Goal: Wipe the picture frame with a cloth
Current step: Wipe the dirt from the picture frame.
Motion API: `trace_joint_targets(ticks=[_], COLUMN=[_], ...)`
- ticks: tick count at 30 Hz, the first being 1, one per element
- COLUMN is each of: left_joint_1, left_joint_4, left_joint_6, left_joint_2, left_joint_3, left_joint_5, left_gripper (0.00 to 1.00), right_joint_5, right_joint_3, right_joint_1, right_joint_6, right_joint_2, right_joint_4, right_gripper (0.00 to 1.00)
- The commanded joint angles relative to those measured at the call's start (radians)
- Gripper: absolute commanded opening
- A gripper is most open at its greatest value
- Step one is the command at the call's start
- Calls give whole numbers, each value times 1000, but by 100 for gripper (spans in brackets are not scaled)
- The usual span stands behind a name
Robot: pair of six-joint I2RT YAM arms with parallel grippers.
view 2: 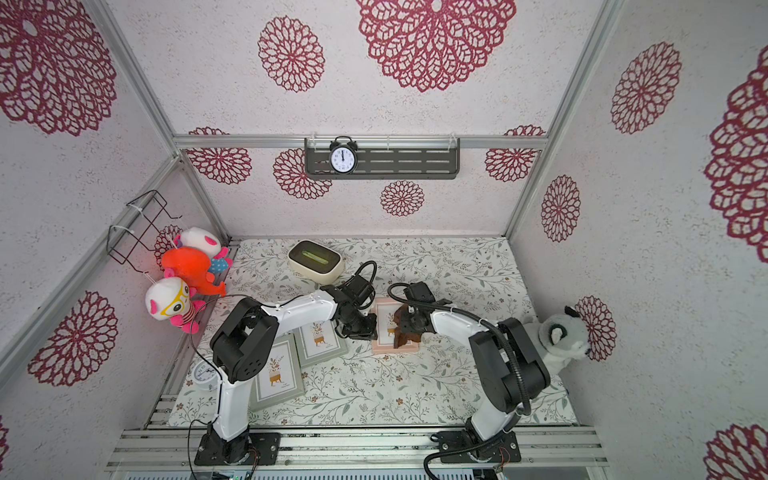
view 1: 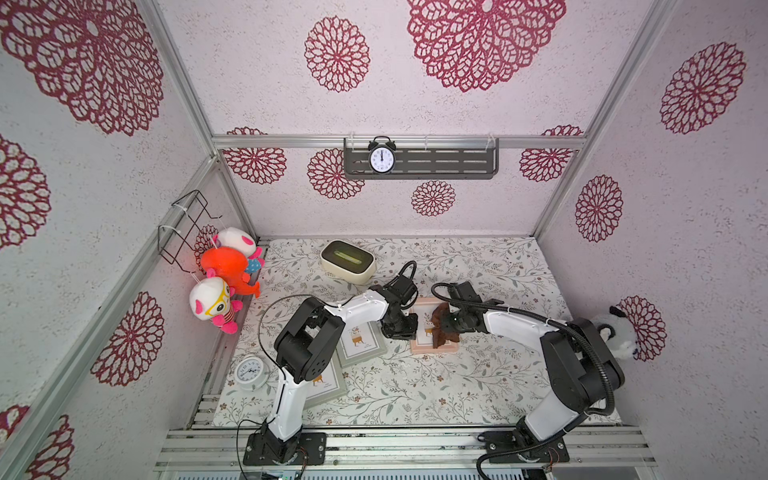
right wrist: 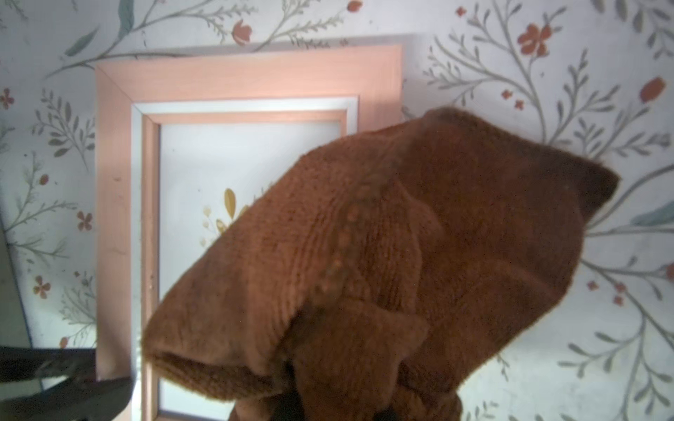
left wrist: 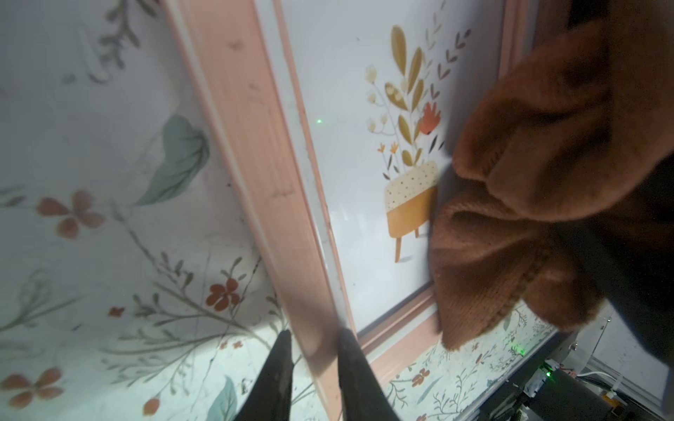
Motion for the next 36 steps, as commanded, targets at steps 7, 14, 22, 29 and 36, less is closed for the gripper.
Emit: trace_joint_targets(ticks=[7,14,22,29,36], left_joint_1=[-11,-11,-12,-15,-15], left_joint_4=[-59,-51,-39,-36,-31], left_joint_6=[17,15,13,10,12], left_joint_2=[63,68,71,66,59], left_joint_3=[-8,-7,-12,-18,-27], left_joint_5=[-62,-49,-34,-31,-33], left_gripper=[24,23,22,22,21], right_joint_5=[-23,-58,-73,-117,-59], right_joint_3=[-12,-217,-219,-121,-161], right_joint_1=[-25,42,131,200,201], right_joint_6=[-10,63,127,155,132], right_joint_2=[22,-164,-214,-92,-103], right_joint_4=[-9,-39,-30,66,13], right_gripper=[0,0,0,0,0])
